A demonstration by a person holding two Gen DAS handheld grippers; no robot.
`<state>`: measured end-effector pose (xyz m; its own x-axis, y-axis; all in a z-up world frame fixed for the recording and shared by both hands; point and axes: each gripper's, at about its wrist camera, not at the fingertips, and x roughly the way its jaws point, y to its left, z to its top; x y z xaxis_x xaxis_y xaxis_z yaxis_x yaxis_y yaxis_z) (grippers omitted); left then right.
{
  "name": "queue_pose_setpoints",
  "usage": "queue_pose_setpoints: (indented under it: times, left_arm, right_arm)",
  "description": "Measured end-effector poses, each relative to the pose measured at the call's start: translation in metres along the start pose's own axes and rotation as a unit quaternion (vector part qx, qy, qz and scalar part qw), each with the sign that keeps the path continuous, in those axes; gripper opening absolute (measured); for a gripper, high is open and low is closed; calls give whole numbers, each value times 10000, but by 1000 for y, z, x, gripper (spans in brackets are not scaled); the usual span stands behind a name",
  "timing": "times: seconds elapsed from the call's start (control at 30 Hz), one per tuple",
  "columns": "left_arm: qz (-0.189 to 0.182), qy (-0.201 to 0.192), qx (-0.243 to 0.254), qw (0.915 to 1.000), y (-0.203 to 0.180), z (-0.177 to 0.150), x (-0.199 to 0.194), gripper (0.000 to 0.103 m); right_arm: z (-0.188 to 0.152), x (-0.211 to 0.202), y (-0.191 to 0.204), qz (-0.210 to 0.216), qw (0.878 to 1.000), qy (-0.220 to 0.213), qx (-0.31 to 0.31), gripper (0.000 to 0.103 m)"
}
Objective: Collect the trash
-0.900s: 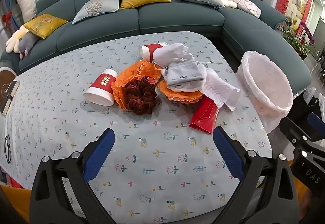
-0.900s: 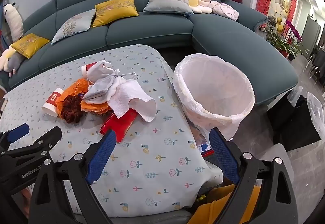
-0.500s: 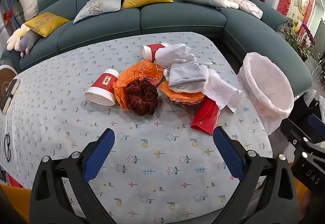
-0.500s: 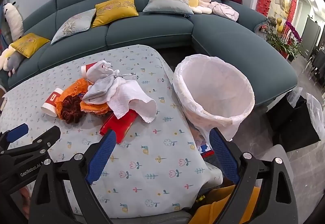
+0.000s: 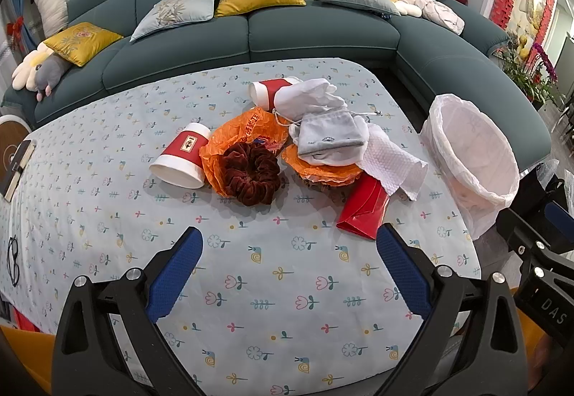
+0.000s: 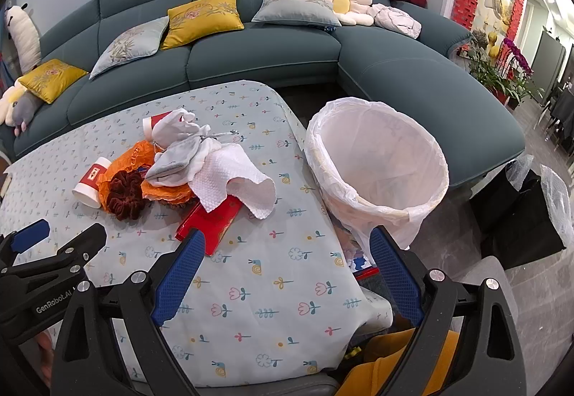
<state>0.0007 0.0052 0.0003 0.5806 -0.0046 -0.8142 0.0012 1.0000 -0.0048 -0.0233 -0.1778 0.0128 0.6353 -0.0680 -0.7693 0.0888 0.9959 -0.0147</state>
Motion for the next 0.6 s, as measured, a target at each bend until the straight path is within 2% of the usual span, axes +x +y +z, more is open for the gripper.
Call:
queue_pose_setpoints:
  times: [0.6]
  left_arm:
    - [6, -9, 1, 10000, 0, 0, 0, 93]
  right_arm:
    - [2, -1, -2, -11, 10000, -12, 0, 89]
